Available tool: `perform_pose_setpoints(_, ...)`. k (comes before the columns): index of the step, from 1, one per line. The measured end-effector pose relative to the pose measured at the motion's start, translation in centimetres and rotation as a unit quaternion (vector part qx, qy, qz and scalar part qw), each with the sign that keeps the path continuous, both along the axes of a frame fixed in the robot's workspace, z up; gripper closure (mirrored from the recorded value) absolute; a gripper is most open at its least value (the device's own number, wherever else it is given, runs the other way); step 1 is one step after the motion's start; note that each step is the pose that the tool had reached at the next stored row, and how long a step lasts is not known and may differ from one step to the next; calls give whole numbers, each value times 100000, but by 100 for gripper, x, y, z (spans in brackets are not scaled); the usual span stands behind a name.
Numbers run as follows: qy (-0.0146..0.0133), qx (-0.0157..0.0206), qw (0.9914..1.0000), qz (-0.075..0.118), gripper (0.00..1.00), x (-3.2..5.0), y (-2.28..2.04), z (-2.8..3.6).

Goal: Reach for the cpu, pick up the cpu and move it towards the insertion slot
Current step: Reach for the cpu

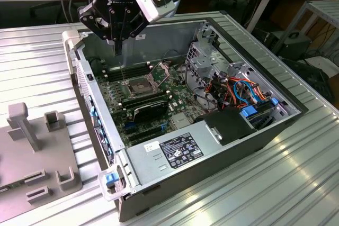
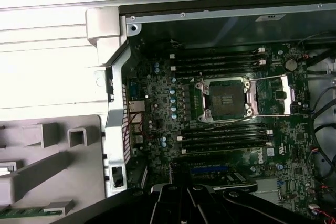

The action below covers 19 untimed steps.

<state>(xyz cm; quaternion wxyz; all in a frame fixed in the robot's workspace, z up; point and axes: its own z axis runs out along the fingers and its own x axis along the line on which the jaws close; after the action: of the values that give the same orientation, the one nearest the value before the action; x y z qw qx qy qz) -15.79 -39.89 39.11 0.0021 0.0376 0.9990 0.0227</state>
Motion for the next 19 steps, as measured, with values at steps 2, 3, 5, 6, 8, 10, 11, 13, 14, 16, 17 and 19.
perform_pose_setpoints(2, 25, 6, 100000, -3, 89, -11, 0, -1)
perform_pose_setpoints(3, 36, 5, 100000, -4, 89, -17, 0, -1)
perform_pose_setpoints(5, 65, 6, 100000, -3, 89, -26, 0, -2)
perform_pose_setpoints(6, 81, 10, 100000, -2, 89, -33, 0, -2)
perform_pose_setpoints(8, 125, 15, 100000, -2, 89, -49, 0, -4)
perform_pose_setpoints(10, 153, 17, 100000, -2, 89, -60, 0, -4)
perform_pose_setpoints(11, 170, 19, 100000, -2, 89, -67, 0, -5)
perform_pose_setpoints(13, 197, 23, 100000, -2, 89, -78, 0, -5)
perform_pose_setpoints(14, 210, 24, 100000, -4, 89, -83, 0, -6)
perform_pose_setpoints(16, 230, 27, 100000, -1, 89, -95, 0, -6)
perform_pose_setpoints(17, 241, 30, 100000, -1, 89, -107, 0, -6)
perform_pose_setpoints(19, 274, 43, 100000, -1, 89, -126, 0, -8)
